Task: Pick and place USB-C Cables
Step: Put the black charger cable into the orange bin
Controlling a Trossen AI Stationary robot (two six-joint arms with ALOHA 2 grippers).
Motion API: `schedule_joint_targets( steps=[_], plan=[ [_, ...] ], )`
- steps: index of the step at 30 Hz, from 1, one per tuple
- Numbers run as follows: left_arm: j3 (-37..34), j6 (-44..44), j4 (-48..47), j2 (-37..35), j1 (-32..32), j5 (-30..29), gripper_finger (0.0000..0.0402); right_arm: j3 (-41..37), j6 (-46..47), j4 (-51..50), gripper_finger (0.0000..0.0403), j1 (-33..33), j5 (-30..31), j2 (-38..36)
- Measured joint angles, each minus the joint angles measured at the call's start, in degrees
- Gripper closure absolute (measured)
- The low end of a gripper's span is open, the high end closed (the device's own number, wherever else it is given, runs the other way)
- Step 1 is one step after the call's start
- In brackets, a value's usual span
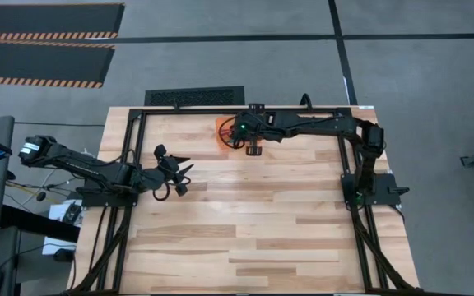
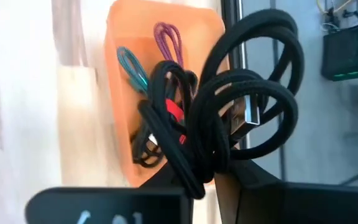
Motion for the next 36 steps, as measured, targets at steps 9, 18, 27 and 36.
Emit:
schedule_joint_targets(
  steps=[9, 18, 27, 36],
  plan=[
    [0.0, 0.0, 0.0, 0.0, 0.0, 0.0, 0.0292, 0.0, 2.0, 0.1, 0.0252, 0.0, -0.5, 0.0],
    [0.0, 0.0, 0.0, 0.0, 0.0, 0.0, 0.0292, 0.0, 7.5, 2.0, 0.0142, 0.0, 3.7, 0.0],
    [0.0, 0.1, 0.0, 0.0, 0.0, 0.0, 0.0292, -0.5, 16.0, 0.0, 0.0146, -0.1, -1.4, 0.0],
    [0.0, -0.5, 0.0, 0.0, 0.0, 0.0, 0.0292, -7.5, 16.5, 9.0, 0.0194, 0.4, -13.3, 0.1]
  ],
)
